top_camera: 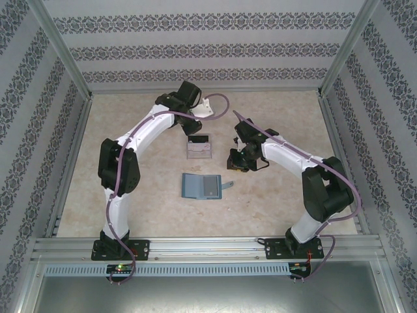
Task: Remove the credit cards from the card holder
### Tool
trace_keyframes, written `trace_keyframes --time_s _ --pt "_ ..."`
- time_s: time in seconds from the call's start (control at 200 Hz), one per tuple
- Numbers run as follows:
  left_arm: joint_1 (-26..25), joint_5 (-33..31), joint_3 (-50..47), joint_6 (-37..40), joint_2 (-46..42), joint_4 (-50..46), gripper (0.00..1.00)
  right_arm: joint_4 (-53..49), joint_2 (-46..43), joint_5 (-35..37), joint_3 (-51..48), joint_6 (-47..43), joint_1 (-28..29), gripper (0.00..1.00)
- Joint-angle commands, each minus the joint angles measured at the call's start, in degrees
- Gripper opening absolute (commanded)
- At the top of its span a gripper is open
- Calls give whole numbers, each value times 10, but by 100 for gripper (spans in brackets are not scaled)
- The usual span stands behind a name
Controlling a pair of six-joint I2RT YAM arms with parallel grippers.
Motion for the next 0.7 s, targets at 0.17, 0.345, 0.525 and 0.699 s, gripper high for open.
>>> trace_keyframes --time_s 0.17,0.345,0.525,0.699 --pt "1 29 -93 -292 -81 55 23 -2 15 -23 19 -9 14 23" --pt "1 107 -188 -397 -136 118 25 4 24 -40 14 -4 26 23" --pt "0 123 -295 -498 -200 205 30 18 28 -50 -7 5 41 23" --pt "0 65 -344 -577 -252 222 33 26 34 -53 -31 12 50 23"
